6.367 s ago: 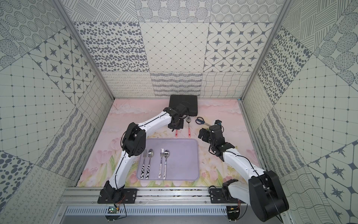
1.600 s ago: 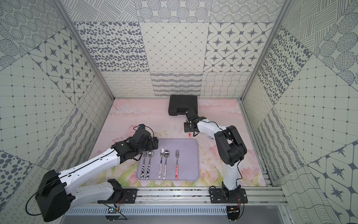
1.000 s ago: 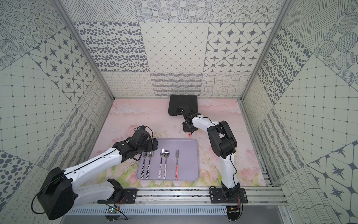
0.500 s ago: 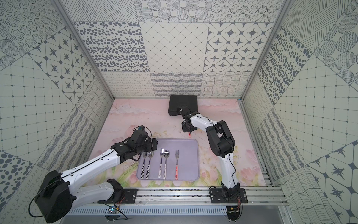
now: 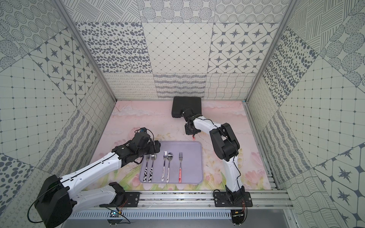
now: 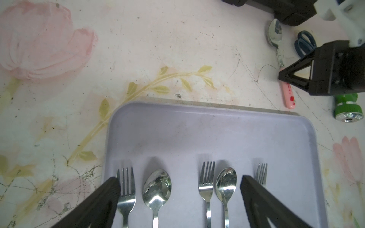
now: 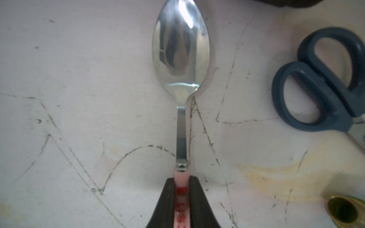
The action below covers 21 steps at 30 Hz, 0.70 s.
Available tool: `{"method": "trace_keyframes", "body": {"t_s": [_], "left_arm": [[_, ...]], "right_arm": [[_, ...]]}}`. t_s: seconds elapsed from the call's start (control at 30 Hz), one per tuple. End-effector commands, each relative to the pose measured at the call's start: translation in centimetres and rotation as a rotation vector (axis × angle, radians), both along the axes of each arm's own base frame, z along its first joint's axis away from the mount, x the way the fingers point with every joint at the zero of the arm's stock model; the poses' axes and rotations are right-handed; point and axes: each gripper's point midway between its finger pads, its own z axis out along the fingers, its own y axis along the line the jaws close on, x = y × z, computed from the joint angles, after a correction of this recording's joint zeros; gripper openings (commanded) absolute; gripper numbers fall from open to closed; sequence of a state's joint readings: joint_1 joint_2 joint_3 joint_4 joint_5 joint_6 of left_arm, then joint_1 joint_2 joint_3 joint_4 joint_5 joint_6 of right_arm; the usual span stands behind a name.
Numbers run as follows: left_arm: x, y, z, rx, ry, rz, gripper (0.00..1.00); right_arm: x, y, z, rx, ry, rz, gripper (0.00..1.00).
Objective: Set the spoon and fork side by side
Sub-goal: Pick up the spoon from the center of the board.
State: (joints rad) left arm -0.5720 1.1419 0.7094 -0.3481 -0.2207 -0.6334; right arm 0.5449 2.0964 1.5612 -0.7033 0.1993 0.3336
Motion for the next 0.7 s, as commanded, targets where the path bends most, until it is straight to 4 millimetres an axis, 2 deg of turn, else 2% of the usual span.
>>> {"method": "trace_keyframes", "body": {"t_s": [0.0, 0.13, 0.3, 0.67], "left_arm": [[0.1, 0.5, 0.2, 0.003, -0.008, 0.016, 1.00], [0.0, 0.5, 0.2, -0.002, -0.007, 0.015, 1.00], [-0.1, 0.4, 0.3, -0.012, -0.005, 0.018, 1.00], [-0.4, 0.1, 0.1, -0.031, 0.012, 0.012, 1.00]], "right_arm": [[0.4, 0.1, 4.2, 0.032, -0.096, -0.022, 0.00], [-0.4, 0.0, 5.7, 0.051, -0.118, -0.028, 0.00], [-2.3, 0.2, 6.8, 0.068, -0.128, -0.033, 0.00], [-8.7, -0.3, 6.5, 0.113, -0.099, -0.087, 0.00]]}}
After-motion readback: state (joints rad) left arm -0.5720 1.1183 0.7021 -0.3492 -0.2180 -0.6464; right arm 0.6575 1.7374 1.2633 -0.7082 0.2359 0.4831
